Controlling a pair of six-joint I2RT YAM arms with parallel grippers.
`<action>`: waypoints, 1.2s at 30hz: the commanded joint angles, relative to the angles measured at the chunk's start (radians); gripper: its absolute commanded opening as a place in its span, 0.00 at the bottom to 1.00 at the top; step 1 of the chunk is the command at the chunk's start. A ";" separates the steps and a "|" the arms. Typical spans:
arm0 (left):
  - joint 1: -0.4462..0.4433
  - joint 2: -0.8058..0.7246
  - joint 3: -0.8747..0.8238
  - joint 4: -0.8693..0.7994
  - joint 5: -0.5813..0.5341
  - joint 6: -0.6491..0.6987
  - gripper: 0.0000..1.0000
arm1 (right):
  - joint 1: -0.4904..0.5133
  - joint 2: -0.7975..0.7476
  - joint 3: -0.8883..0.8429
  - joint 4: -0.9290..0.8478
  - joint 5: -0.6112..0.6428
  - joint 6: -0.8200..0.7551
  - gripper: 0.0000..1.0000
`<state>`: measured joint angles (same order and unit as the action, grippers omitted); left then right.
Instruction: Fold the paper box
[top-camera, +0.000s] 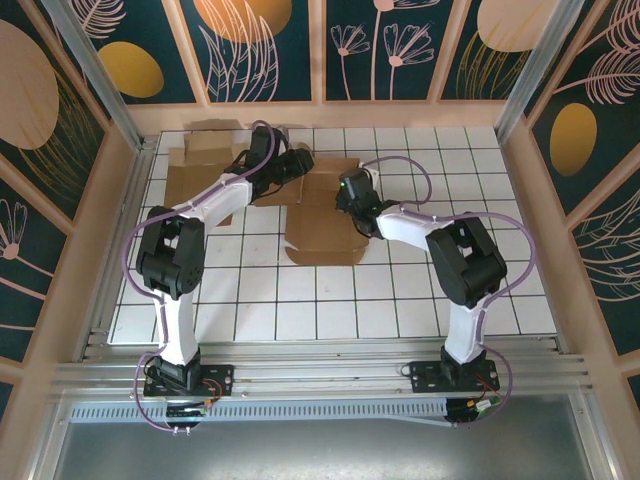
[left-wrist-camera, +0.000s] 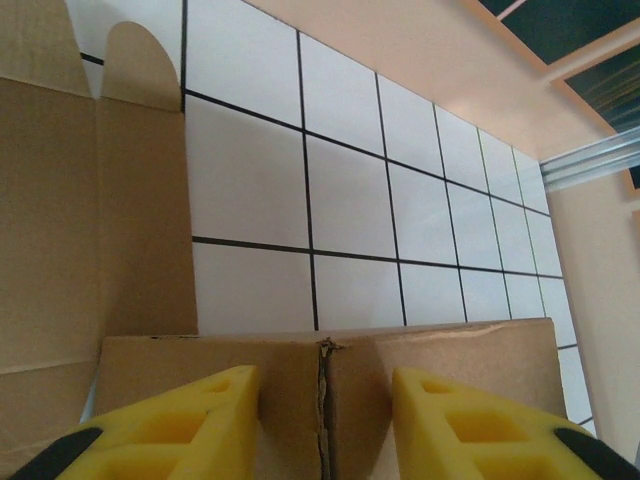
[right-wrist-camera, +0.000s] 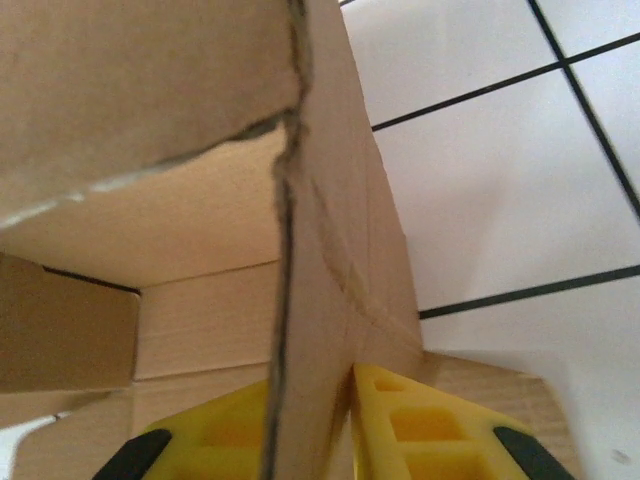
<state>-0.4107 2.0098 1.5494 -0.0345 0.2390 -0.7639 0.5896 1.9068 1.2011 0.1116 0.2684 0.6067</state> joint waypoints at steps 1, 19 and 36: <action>-0.022 -0.022 -0.018 -0.004 0.064 -0.014 0.38 | 0.016 0.015 0.025 0.036 -0.064 0.013 0.23; -0.020 -0.001 0.013 -0.061 0.007 0.056 0.38 | -0.305 -0.501 -0.429 0.301 -0.741 -0.445 0.78; -0.020 -0.019 -0.005 -0.064 0.028 0.069 0.38 | -0.269 -0.046 -0.198 0.399 -0.628 -1.042 0.72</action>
<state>-0.4267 2.0094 1.5501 -0.0563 0.2375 -0.7147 0.3050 1.8050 0.8867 0.4828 -0.4088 -0.3744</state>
